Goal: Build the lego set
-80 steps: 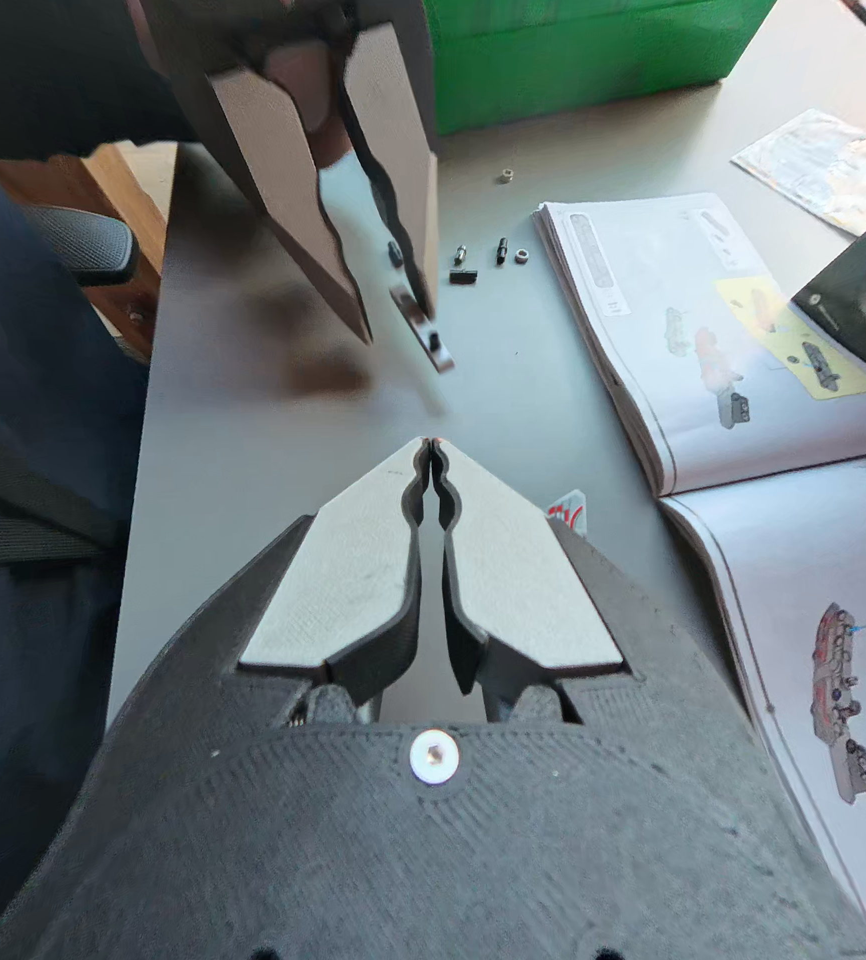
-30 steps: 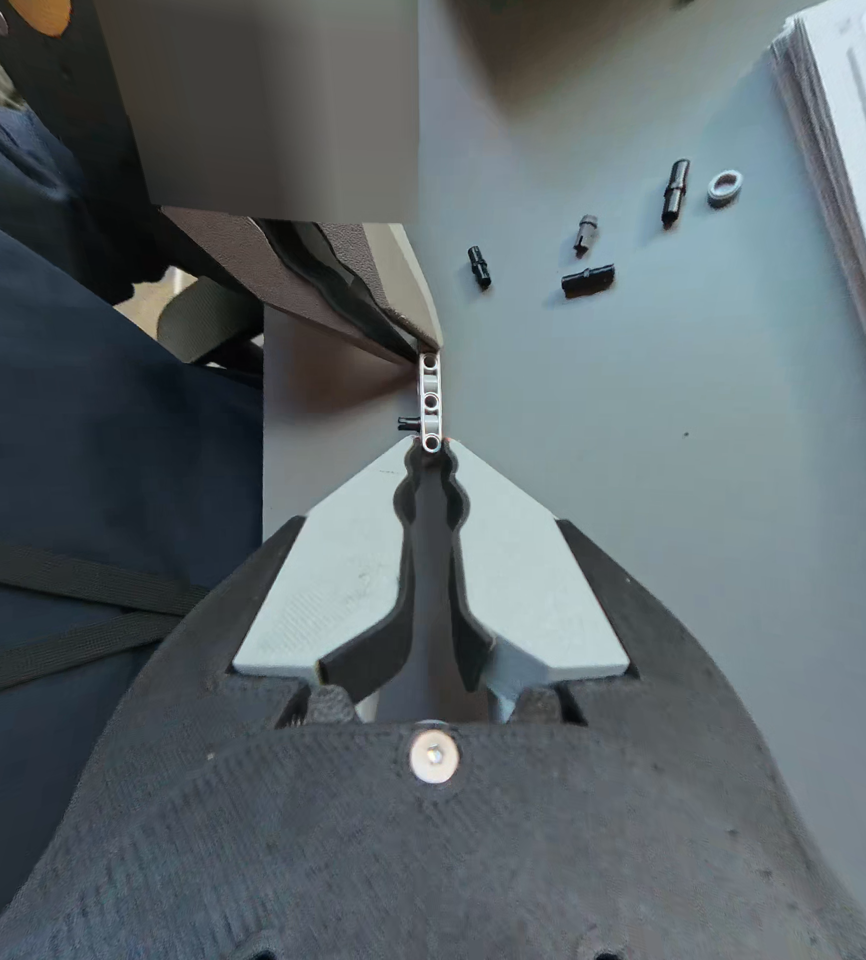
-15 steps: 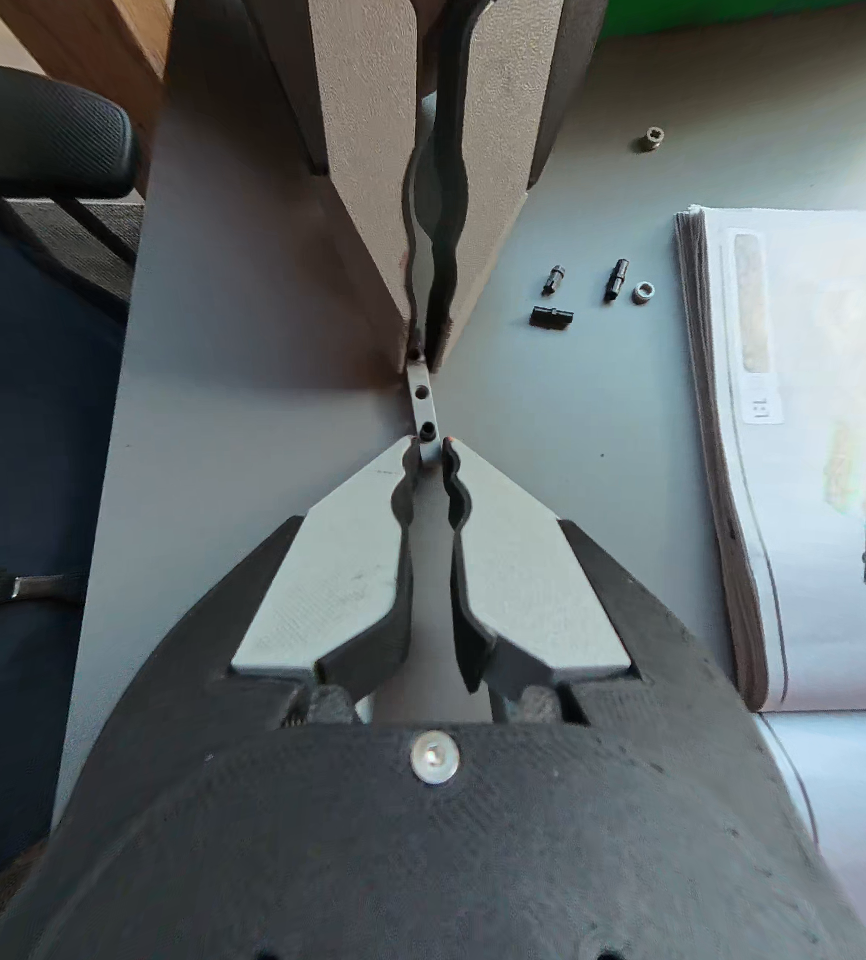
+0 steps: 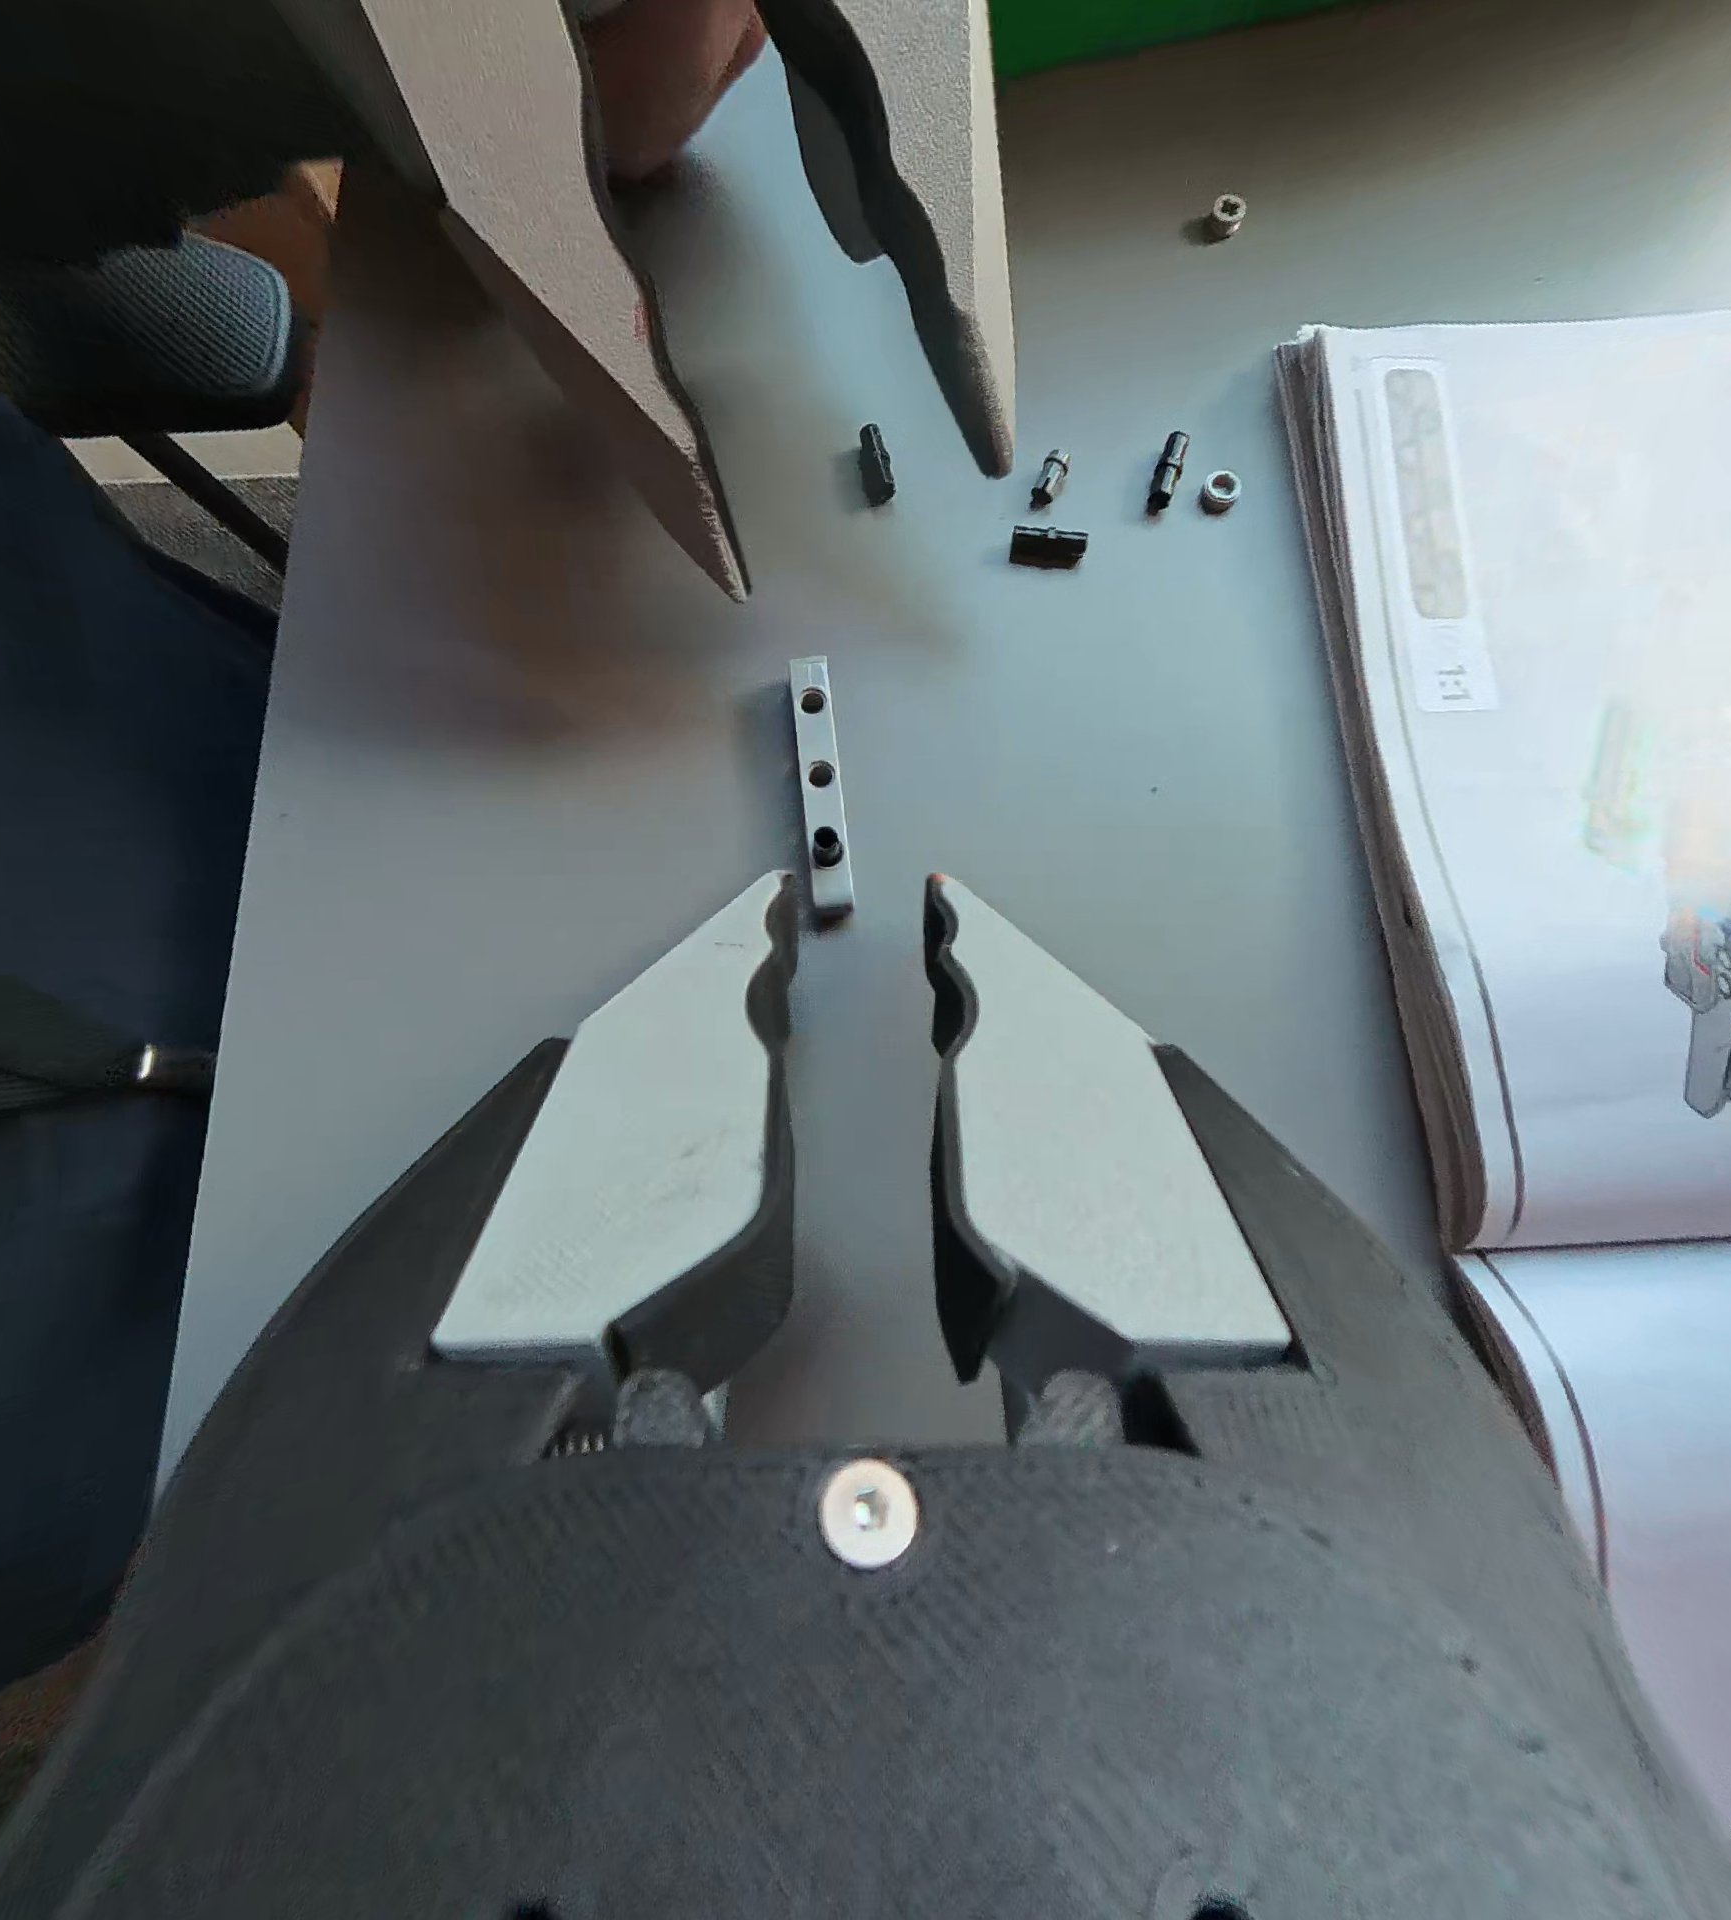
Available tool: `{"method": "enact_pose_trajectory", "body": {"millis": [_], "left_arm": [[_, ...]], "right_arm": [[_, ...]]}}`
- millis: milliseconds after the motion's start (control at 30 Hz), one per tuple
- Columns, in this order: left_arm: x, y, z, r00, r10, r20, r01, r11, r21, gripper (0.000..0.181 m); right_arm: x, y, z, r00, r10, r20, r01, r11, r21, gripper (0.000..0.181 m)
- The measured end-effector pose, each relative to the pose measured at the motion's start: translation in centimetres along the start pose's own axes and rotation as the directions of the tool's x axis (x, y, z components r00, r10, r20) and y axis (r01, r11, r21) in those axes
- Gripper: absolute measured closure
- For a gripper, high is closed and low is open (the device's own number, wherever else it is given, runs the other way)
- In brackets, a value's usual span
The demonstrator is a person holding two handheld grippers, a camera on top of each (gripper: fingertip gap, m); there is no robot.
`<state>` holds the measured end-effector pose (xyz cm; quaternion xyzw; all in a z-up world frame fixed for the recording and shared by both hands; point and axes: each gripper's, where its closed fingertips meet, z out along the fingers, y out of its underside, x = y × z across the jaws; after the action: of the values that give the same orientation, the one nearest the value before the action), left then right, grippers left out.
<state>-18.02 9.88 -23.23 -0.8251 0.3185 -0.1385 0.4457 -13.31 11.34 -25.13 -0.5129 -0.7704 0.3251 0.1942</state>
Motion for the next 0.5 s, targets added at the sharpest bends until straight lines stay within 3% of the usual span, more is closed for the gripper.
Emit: {"method": "enact_pose_trajectory", "body": {"millis": [100,233,367,500], "left_arm": [[-0.5,-0.8,-0.2,0.998,0.043,0.047,-0.046,0.998,0.053,0.134],[-0.5,-2.2,-1.0,0.991,0.109,0.081,-0.121,0.979,0.164,0.144],[-1.1,-2.4,-1.3,0.997,0.043,0.065,-0.055,0.98,0.193,0.149],[-2.7,-2.1,-1.8,0.992,-0.041,0.117,0.017,0.98,0.196,0.159]], "right_arm": [[0.6,-0.3,-1.3,1.0,0.005,-0.027,-0.004,0.999,0.042,0.155],[2.1,-1.3,-3.7,0.994,0.014,-0.113,0.002,0.989,0.146,0.148],[3.8,-2.0,-5.2,0.986,0.075,-0.146,-0.037,0.968,0.249,0.141],[5.1,-1.6,-5.5,0.975,0.093,-0.2,-0.041,0.967,0.251,0.144]]}}
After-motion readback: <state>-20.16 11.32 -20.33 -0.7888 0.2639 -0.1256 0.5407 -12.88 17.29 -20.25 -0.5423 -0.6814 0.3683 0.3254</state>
